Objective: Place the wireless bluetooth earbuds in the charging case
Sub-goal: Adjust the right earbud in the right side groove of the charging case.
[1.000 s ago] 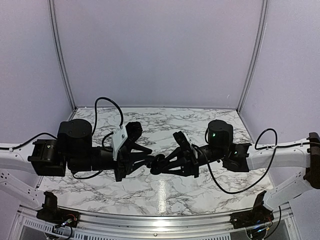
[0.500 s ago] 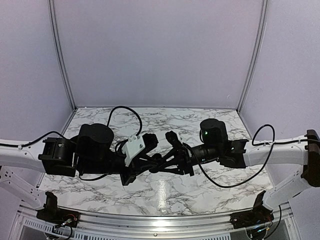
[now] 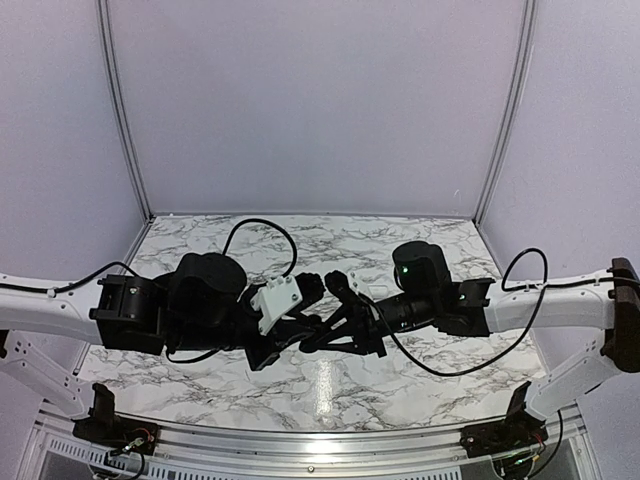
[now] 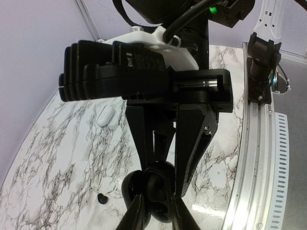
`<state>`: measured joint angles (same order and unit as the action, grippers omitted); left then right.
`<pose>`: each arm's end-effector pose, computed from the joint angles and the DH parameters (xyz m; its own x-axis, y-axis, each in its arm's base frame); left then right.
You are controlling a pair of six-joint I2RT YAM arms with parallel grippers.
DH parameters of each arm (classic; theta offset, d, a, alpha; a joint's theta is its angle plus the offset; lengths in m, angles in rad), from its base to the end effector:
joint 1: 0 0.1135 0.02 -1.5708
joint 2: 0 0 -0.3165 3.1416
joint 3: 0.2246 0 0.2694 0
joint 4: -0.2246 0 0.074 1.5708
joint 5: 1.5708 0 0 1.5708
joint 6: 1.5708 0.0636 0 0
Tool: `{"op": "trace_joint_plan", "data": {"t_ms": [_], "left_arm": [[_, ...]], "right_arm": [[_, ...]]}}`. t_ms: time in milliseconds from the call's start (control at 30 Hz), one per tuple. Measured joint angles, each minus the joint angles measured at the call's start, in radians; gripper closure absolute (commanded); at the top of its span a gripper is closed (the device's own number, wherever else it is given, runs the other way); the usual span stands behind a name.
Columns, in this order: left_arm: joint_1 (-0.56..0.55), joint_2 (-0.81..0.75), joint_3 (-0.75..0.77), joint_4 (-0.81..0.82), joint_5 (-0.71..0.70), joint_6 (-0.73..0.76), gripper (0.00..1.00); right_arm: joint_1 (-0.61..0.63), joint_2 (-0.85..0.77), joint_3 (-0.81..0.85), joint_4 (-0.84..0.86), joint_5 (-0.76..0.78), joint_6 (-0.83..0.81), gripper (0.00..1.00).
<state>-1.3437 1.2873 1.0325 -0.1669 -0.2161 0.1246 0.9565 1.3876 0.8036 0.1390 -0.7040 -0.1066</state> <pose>0.0864 -0.3135 0.3535 0.0214 0.4467 -0.8944 0.9120 0.3578 0.2005 0.1537 0.2894 0.2772 -0.1446 -0.3457 -0.9271 -0.9806 -0.0753 0.1810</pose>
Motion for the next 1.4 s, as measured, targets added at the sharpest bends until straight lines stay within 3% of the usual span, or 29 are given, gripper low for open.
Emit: {"op": "trace_joint_plan", "data": {"t_ms": [833,1400], "left_arm": [[0.014,0.055,0.003,-0.023,-0.012,0.004,0.88],[0.016,0.056,0.003,-0.029,-0.001,0.010,1.00]], "right_arm": [[0.007,0.018,0.011,-0.018,-0.003,-0.003,1.00],[0.011,0.030,0.017,-0.024,-0.008,-0.002,1.00]]}}
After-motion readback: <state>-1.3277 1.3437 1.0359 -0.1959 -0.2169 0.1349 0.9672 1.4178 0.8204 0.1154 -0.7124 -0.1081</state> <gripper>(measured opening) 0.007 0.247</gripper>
